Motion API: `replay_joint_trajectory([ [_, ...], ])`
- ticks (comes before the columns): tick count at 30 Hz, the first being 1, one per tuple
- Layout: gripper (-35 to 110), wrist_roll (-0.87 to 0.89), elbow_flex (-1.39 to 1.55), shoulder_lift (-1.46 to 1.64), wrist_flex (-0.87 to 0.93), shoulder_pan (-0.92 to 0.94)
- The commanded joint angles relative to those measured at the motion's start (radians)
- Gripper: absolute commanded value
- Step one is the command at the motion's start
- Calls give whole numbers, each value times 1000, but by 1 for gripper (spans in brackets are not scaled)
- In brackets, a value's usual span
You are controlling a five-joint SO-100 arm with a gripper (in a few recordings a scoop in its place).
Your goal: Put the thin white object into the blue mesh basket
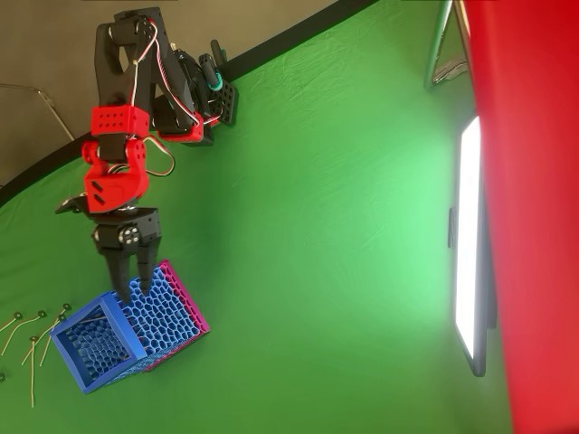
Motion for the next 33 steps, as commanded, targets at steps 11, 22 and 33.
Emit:
replay_joint_trajectory([
  [11, 18, -192, 416, 301, -44, -195],
  [22, 17, -247, 595, 451, 2, -239],
  [33, 13, -227, 595, 603, 258, -298],
])
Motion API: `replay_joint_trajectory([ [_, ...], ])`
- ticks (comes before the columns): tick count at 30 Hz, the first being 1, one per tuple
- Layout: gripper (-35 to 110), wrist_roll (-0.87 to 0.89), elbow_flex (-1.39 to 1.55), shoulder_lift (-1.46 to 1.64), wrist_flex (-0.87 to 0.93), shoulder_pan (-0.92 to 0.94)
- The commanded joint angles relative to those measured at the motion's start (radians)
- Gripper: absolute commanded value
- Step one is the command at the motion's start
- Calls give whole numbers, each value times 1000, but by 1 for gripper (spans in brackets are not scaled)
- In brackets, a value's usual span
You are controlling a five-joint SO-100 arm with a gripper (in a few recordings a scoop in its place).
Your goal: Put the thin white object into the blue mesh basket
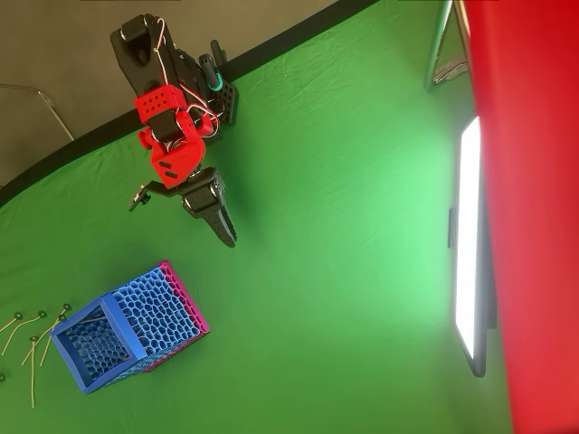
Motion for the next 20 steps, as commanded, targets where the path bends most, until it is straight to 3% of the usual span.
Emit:
replay_joint_trajectory([
  [1, 12, 6, 8, 46, 57, -14],
  [7, 4, 2, 8, 169, 215, -32],
  [20, 1, 32, 8, 169, 259, -44],
])
